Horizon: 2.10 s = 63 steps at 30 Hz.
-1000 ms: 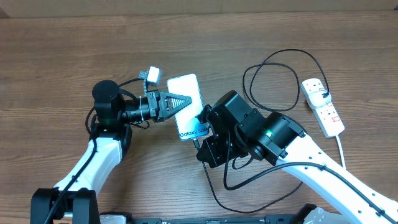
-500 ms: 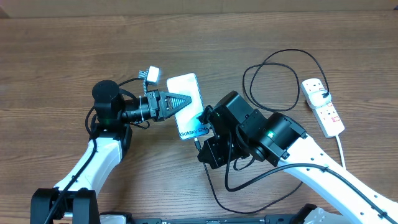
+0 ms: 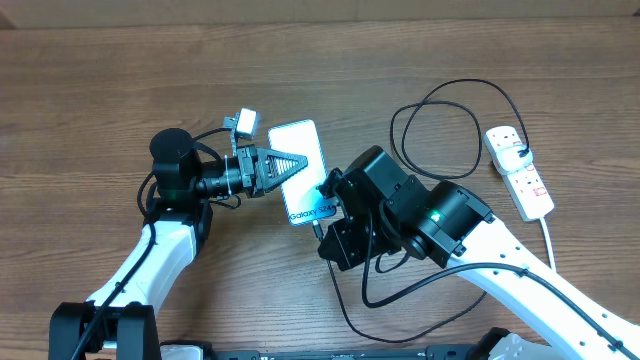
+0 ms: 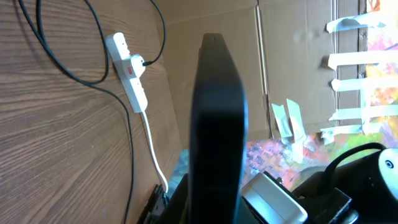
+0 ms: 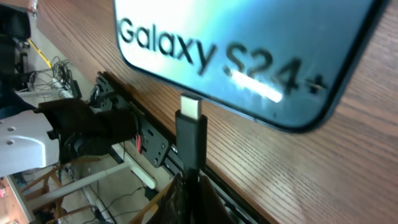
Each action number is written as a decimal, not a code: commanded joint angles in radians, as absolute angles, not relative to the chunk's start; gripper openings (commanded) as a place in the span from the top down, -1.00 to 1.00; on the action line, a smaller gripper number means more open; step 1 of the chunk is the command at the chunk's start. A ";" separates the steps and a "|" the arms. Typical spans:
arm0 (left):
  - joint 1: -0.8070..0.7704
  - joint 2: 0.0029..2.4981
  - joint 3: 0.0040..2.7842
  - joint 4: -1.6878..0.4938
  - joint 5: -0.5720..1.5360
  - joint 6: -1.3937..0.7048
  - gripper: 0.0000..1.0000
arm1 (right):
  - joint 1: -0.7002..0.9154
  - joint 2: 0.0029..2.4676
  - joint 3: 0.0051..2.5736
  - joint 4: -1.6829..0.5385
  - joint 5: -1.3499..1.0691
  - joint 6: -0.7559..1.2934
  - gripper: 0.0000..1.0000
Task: Plug charger to phone and switch on socket
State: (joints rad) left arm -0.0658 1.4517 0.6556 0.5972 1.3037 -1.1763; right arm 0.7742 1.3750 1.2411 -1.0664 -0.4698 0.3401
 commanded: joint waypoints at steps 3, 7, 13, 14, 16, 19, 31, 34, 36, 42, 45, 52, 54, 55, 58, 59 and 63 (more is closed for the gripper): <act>-0.066 1.448 0.683 0.602 1.305 -1.182 0.92 | 0.779 1.347 1.245 -1.082 -0.464 0.345 0.92; -0.066 1.448 0.683 0.602 1.305 -1.183 0.92 | 0.779 1.347 1.245 -1.082 -0.464 0.345 0.92; -0.066 1.448 0.683 0.603 1.298 -1.221 0.92 | 0.779 1.347 1.245 -1.074 -0.464 0.345 0.92; -0.066 1.448 0.683 0.603 1.299 -1.227 0.92 | 0.779 1.347 1.245 -1.074 -0.464 0.345 0.92; -0.066 1.448 0.683 0.602 1.299 -1.239 0.92 | 0.779 1.347 1.245 -1.073 -0.464 0.345 0.92; -0.066 1.448 0.683 0.602 1.299 -1.237 0.92 | 0.779 1.347 1.245 -1.066 -0.464 0.345 0.92; -0.067 1.448 0.683 0.602 1.312 -1.217 0.92 | 0.779 1.347 1.245 -1.048 -0.464 0.345 0.92; -0.067 1.448 0.683 0.602 1.323 -1.217 0.92 | 0.779 1.347 1.245 -1.039 -0.464 0.345 0.92; -0.067 1.448 0.683 0.602 1.327 -1.215 0.91 | 0.779 1.347 1.245 -1.033 -0.464 0.345 0.92; -0.067 1.448 0.683 0.602 1.336 -1.204 0.92 | 0.779 1.348 1.245 -1.008 -0.418 0.345 0.92; -0.069 1.448 0.683 0.602 1.341 -1.200 0.91 | 0.779 1.348 1.245 -0.989 -0.345 0.345 0.92; -0.073 1.448 0.683 0.602 1.351 -1.177 0.92 | 0.779 1.348 1.245 -0.961 -0.322 0.345 0.92; -0.073 1.448 0.683 0.602 1.349 -1.160 0.92 | 0.779 1.348 1.245 -0.978 -0.323 0.345 0.85; -0.073 1.448 0.683 0.602 1.342 -1.145 0.92 | 0.779 1.348 1.246 -0.992 -0.323 0.345 0.83; -0.073 1.448 0.683 0.599 1.321 -1.110 0.91 | 0.779 1.347 1.246 -1.023 -0.323 0.345 0.76; -0.073 1.448 0.683 0.598 1.314 -1.100 0.91 | 0.779 1.347 1.246 -1.030 -0.323 0.345 0.73; -0.073 1.448 0.683 0.597 1.290 -1.072 0.92 | 0.778 1.346 1.253 -1.060 -0.322 0.344 0.49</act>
State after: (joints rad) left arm -0.0719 1.4517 0.6617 0.5930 1.2892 -1.1332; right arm 0.7811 1.3735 1.2411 -1.0412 -0.3462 0.3401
